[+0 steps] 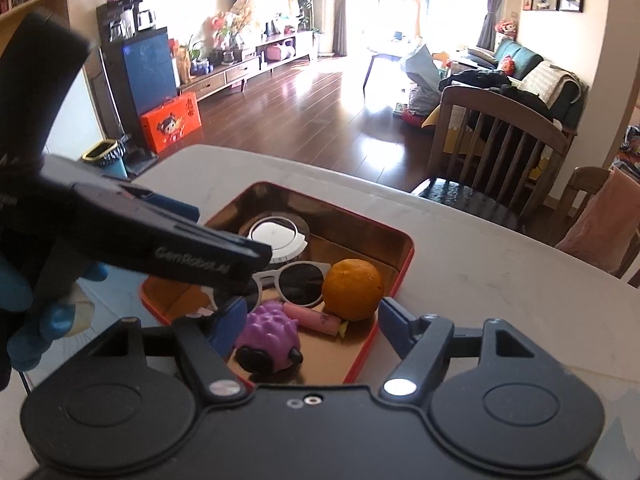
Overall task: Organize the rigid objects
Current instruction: 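Lower tin and orange into the red box and open both tools, then withdraw both tools from the red box toward the small bottle and pill bottle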
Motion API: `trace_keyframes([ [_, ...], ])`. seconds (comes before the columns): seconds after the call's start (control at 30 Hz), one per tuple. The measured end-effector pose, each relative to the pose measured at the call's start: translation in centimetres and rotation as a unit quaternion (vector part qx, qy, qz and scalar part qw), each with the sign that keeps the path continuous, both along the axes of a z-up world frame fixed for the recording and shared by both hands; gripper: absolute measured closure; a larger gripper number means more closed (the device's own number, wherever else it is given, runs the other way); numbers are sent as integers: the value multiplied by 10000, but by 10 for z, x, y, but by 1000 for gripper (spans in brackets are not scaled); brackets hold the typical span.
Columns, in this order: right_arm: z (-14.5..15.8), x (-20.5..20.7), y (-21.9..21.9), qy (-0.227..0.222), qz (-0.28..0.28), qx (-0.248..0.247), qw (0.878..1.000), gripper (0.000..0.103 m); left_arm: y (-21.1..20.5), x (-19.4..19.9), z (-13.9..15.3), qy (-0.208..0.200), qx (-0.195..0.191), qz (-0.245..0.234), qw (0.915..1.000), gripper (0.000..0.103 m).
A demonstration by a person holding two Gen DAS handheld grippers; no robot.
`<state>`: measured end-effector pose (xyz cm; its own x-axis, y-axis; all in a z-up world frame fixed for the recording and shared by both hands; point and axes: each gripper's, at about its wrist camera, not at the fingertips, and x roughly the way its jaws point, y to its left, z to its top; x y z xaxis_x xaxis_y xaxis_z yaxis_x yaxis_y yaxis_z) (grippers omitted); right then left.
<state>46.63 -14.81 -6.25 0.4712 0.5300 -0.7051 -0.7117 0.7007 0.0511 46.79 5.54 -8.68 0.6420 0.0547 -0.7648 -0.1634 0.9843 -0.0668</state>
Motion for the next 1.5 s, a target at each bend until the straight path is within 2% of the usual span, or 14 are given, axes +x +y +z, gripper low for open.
trace_keyframes([
  [0.33, 30, -36, -17, -131, -202, 189, 9995, 18, -15, -51, 43, -510, 182, -164, 9984, 27],
  [0.43, 36, -48, -23, -159, -242, 255, 9993, 13, -16, -71, 52, -674, 212, -169, 9974, 21],
  [0.67, 45, -84, -37, -193, -346, 411, 9984, 1, -17, -113, 67, -813, 241, -190, 9962, 21],
  [0.83, 47, -109, -46, -146, -423, 480, 9978, 0, -19, -144, 74, -931, 199, -184, 9953, 20],
  [1.2, 36, -151, -71, -42, -777, 606, 9951, 0, -23, -201, 70, -1031, 135, -295, 9941, 18],
  [1.5, 12, -174, -87, -6, -1007, 374, 9942, 0, -23, -229, 38, -762, -57, -207, 9969, 17],
])
